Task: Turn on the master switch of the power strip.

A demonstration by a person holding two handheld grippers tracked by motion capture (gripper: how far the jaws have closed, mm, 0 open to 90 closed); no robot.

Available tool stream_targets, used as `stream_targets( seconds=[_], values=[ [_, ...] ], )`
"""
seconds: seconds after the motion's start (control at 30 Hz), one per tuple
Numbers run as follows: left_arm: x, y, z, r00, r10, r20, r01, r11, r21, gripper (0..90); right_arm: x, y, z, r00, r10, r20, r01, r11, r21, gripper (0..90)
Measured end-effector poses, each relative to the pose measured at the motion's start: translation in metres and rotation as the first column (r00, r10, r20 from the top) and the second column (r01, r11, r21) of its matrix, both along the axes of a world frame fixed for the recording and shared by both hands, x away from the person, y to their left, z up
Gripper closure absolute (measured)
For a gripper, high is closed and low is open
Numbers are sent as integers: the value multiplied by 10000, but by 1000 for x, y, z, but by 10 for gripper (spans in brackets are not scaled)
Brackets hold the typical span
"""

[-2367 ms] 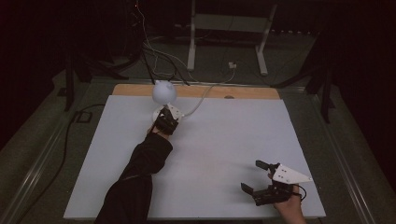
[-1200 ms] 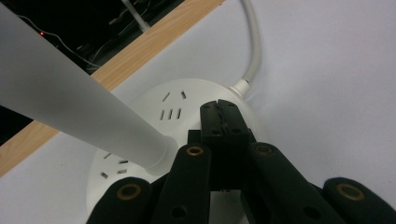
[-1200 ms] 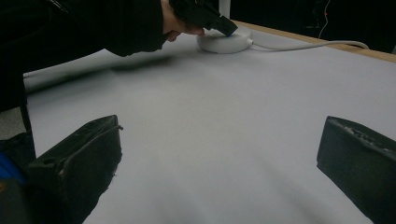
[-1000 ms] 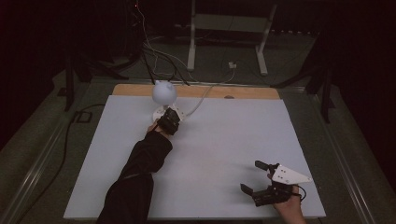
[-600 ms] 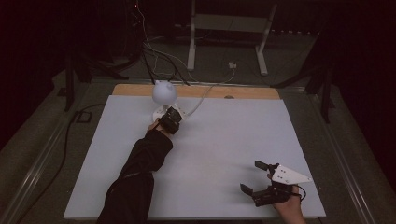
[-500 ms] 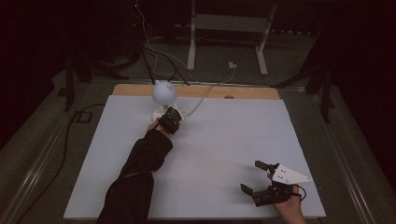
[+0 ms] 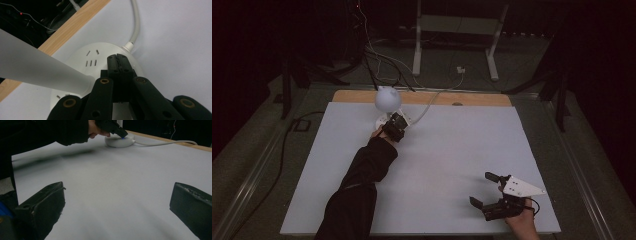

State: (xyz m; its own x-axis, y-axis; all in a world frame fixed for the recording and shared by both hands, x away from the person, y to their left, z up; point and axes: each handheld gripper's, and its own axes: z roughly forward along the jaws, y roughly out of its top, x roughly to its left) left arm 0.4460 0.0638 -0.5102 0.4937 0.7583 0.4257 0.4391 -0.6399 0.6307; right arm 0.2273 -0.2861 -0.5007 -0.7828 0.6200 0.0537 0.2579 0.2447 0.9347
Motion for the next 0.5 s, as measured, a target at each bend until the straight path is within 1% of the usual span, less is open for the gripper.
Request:
stream_targets(
  seconds=[0.03,0.07,0.13,0.2,0.4,0.47,0.5],
  values=[
    [0,0,0,10000,15,7,-15,10000,-77,900,0,0,0,10000,0,0,0,10000,0,0],
    [0,0,1,9999,-27,97,29,9999,-157,900,0,0,0,10000,7,-1,-7,10000,16,1],
    [0,-1,3,9999,-138,-51,136,9994,-325,900,0,-1,0,10000,-13,8,13,10000,31,0],
    [-1,-2,4,9998,-174,-42,173,9994,-290,900,0,-1,0,10000,-33,12,33,10000,28,1],
    [-5,-1,12,9997,-236,81,240,9985,-501,900,0,-2,1,9999,-80,64,80,10000,47,0],
    [-5,0,16,9998,-217,53,220,9971,-732,900,0,-2,1,10000,-83,51,83,10000,47,0],
    [-6,0,18,9998,-199,29,201,9968,-779,900,0,-2,1,10000,-82,57,82,10000,43,1]
  ],
)
